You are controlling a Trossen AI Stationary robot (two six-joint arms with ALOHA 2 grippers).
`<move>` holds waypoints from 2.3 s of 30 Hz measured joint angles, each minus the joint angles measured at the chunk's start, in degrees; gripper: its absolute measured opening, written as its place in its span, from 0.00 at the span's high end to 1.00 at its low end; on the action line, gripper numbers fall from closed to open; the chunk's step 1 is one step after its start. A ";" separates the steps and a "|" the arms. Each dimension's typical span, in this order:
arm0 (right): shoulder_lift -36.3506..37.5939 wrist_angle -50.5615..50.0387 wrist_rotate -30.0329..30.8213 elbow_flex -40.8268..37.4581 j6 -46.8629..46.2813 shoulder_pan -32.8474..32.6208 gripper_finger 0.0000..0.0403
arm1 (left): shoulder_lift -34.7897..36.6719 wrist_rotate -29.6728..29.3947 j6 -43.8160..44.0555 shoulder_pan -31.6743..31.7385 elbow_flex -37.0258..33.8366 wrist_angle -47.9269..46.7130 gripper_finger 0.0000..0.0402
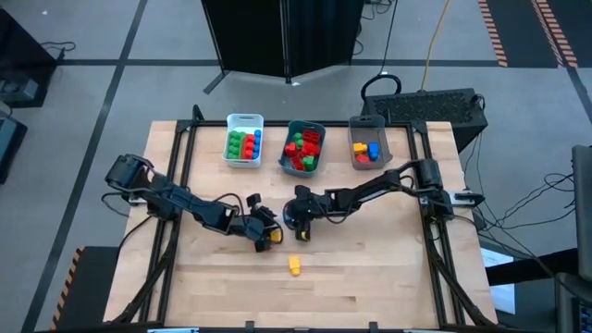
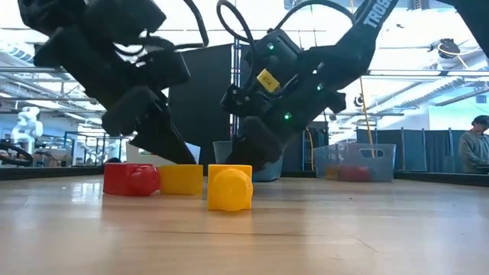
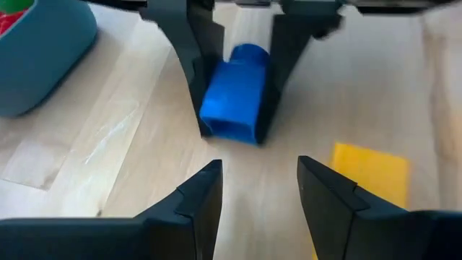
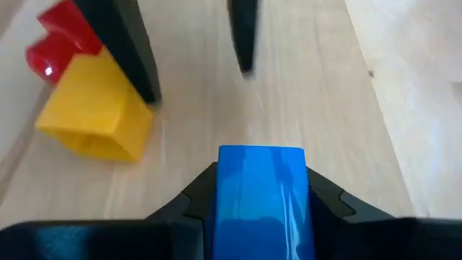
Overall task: Sort blocks by size
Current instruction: Put the 1 stud blue game piece into the black bin, then put the 1 stud yellow game piece into the black bin
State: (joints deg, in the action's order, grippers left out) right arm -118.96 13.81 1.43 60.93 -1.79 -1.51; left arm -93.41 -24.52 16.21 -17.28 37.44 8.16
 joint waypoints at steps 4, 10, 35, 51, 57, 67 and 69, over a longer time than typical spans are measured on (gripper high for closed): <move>4.81 -6.95 0.68 -0.38 -0.08 0.01 0.72 | 2.49 0.01 1.72 -1.07 0.04 -2.69 0.60; 13.17 -18.96 10.24 -1.25 1.53 -0.25 0.71 | 4.61 -0.67 3.00 -2.59 0.01 -5.09 0.60; 52.51 -25.76 26.54 -27.78 -0.51 19.81 0.69 | 4.68 0.53 4.46 -4.22 0.18 -5.85 0.60; 52.55 -18.15 22.23 -32.00 -1.61 29.69 0.50 | 4.68 1.52 4.22 -4.17 0.18 -5.66 0.60; 53.85 -17.93 14.27 -31.98 -3.44 28.24 0.42 | 4.68 1.60 4.05 -4.17 0.18 -5.69 0.60; 56.94 -8.85 0.51 -31.96 -5.16 17.72 0.44 | 4.68 1.85 4.46 -4.17 0.18 -7.46 0.60; 56.33 -6.74 0.03 -31.94 -6.41 15.11 0.44 | 4.68 2.35 4.48 -4.17 0.18 -7.71 0.60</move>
State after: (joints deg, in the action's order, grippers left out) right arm -62.63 7.07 1.46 28.99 -8.20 13.60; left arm -88.73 -22.17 20.69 -21.45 37.63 0.45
